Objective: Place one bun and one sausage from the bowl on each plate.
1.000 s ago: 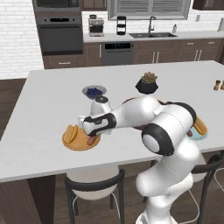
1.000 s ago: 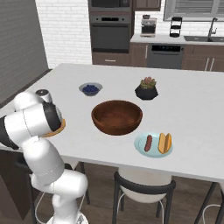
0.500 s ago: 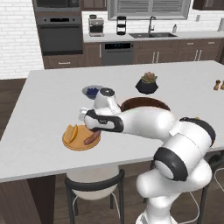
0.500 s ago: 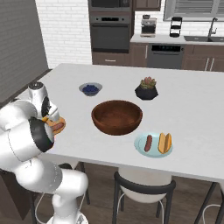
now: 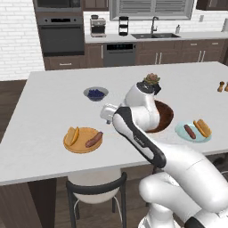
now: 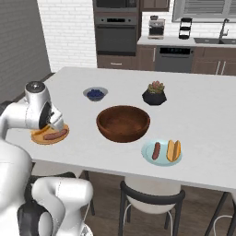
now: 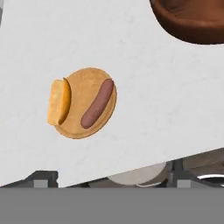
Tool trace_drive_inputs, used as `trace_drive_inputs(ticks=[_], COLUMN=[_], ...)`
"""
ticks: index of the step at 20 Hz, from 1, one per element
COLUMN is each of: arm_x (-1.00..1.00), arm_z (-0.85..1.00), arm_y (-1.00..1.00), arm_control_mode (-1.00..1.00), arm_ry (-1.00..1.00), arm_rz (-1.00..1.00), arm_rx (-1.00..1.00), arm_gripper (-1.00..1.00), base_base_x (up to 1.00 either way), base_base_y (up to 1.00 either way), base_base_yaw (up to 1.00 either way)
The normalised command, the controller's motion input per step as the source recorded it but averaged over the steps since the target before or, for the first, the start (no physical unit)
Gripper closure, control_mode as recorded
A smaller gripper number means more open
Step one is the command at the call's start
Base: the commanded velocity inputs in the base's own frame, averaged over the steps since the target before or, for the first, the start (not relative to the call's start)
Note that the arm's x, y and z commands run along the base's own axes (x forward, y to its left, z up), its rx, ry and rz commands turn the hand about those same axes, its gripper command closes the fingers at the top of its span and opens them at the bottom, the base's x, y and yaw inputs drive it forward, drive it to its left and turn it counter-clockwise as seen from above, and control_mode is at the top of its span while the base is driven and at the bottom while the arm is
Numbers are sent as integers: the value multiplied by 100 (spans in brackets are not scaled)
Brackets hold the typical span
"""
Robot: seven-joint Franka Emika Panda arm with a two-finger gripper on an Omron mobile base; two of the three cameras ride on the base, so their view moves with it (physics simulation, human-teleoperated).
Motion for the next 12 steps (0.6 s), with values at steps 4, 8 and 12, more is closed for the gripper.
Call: trace_drive_inputs(ticks=[4, 8, 12], arm_x=[-89, -88, -61], arm_z=[69, 37, 17], arm_y=[-67, -56, -66], arm_control_mode=[-100, -100, -100], arm_ry=[6, 6, 0], arm_rz=[0, 0, 0], arm_rx=[0, -4, -19], arm_gripper=[-100, -100, -100], base_base_x=[0, 0, 0], base_base_y=[0, 0, 0], base_base_yaw=[0, 0, 0])
